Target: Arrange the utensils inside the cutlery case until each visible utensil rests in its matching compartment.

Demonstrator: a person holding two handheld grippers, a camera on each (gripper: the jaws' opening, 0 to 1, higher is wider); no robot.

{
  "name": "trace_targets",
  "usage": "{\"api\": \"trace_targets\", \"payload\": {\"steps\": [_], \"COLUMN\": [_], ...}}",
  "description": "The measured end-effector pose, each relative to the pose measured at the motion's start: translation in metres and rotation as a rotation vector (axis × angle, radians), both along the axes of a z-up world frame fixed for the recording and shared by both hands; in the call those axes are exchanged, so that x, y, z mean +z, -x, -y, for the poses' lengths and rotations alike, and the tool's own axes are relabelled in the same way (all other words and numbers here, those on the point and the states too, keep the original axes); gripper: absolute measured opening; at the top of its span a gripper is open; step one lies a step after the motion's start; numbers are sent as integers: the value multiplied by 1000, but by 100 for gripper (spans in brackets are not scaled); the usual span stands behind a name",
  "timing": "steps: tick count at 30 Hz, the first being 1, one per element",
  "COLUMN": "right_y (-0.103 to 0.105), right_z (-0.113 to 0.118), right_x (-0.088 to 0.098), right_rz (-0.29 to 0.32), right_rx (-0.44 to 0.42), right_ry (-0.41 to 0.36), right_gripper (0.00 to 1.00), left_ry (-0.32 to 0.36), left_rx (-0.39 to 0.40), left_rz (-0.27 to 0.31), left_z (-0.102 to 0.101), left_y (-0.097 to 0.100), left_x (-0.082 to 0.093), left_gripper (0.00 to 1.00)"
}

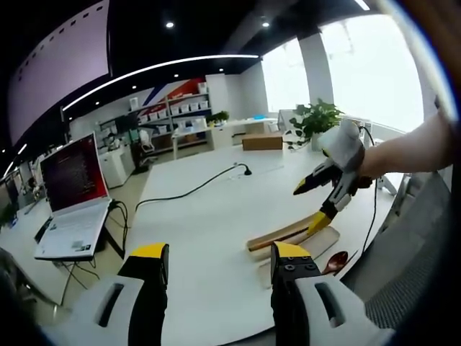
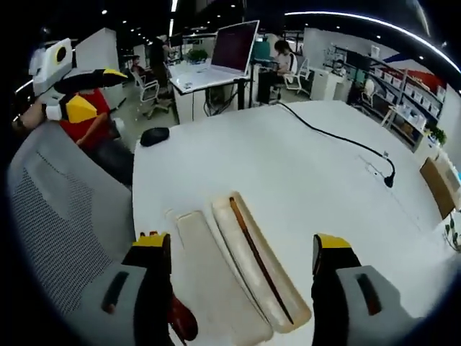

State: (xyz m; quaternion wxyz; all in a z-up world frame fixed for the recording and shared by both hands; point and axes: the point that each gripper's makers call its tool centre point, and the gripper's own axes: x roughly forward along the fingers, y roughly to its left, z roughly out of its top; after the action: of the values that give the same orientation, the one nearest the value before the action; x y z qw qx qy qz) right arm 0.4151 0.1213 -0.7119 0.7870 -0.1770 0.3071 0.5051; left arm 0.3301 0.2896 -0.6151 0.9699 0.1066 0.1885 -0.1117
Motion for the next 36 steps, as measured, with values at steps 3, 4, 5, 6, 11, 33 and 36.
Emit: {"api": "trace_targets", "payload": {"steps": [3,4,5,6,11,33,36], "right_y": [5,8,10,11,20,91,91], "right_z": [-1,-5,-7,-8,-11,-5,-1], "right_x": [12,19,25,31,41,6,-3], "right_rz": [12,3,-3,1,36,35,77], "right_rx": [12,13,11,3,31,289,326], "right_ry": [-7,-34,-55,-73,-63,129,203], "right_gripper": [78,78,77,76,75,51,48], "left_ry": [1,0,-1,0,1,1,3], "left_rx": [-1,-2,-4,-5,-5,-8,-5], "left_rz": [1,2,4,5,3,1,1], "left_z": [1,1,1,1,1,1,1], "left_y": [0,0,0,0,0,0,1], "left_x": [0,1,1,1,1,2,2], "left_gripper": [58,58,58,58,58,58,58]}}
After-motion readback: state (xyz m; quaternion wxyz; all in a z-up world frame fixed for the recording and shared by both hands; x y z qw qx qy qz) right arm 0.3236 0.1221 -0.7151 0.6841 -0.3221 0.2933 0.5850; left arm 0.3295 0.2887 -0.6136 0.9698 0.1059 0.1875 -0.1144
